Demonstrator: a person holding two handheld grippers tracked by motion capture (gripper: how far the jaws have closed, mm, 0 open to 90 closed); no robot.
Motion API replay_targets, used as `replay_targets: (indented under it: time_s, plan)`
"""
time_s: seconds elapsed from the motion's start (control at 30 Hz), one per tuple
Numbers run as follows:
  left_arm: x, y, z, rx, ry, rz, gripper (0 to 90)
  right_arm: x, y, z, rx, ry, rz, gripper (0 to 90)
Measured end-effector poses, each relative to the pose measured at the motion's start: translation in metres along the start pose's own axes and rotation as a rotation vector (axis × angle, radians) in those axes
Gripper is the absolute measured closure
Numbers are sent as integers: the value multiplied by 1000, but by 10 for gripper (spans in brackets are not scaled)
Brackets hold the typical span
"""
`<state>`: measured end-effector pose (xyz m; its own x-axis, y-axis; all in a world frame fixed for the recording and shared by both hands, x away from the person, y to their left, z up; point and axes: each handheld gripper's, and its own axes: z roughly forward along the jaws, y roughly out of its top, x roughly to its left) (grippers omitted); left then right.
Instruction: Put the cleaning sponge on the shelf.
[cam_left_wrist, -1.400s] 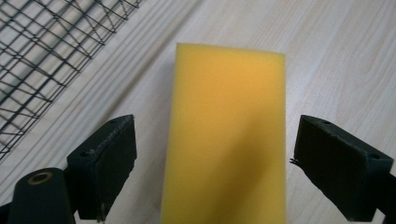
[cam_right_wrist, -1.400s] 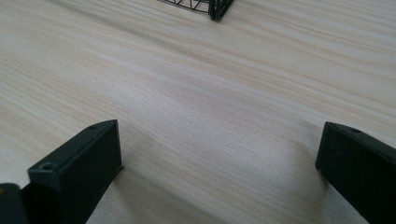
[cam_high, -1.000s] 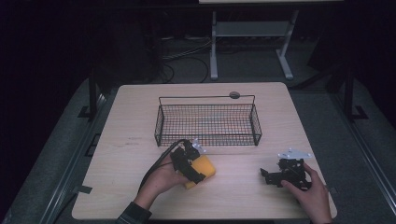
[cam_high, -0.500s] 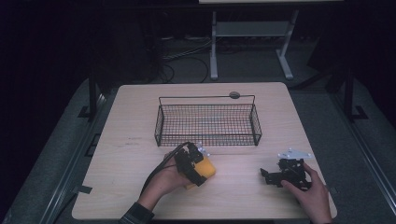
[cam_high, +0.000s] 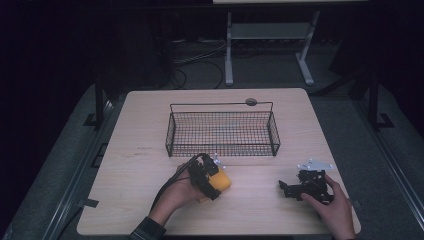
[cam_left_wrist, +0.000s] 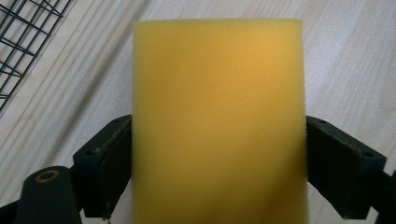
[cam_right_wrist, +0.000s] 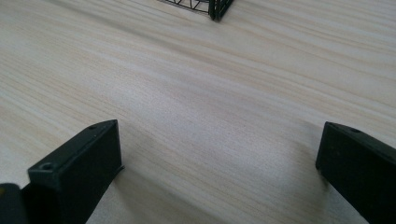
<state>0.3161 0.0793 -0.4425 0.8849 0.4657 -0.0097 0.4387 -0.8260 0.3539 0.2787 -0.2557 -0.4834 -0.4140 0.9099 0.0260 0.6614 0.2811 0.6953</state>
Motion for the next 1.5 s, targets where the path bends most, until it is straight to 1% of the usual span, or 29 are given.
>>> replay_targets:
  time_s: [0.2, 0.53, 0.83, 0.9, 0.97, 1.2, 1.23, 1.27, 1.4, 1.43, 1.5]
  plan:
    - [1, -1, -1, -4, -1, 3, 215, 0, 0, 0, 0, 0, 0, 0]
    - [1, -1, -3, -8, -16, -2, 223, 0, 0, 0, 0, 0, 1, 0]
    - [1, 1, -9, -16, -36, -10, 224, 0, 0, 0, 0, -1, 0, 0]
    - [1, 1, -12, -16, -41, -8, 224, 0, 0, 0, 1, -1, 2, 0]
    - [1, 2, -14, -28, -41, -16, 223, 0, 0, 0, 1, -1, 1, 0]
    - [3, 6, -25, -49, -33, -25, 224, 0, 0, 0, 2, 1, 3, 0]
    - [4, 7, -27, -45, -32, -15, 224, 0, 0, 0, 2, 1, 3, 0]
    - [4, 7, -28, -45, -35, -15, 224, 0, 0, 0, 2, 1, 3, 0]
    - [5, 9, -33, -65, -40, -32, 224, 0, 0, 0, 2, 1, 3, 0]
    - [6, 10, -35, -62, -36, -25, 224, 0, 0, 0, 2, 1, 3, 0]
    - [7, 11, -38, -61, -36, -23, 224, 0, 0, 0, 2, 1, 3, 0]
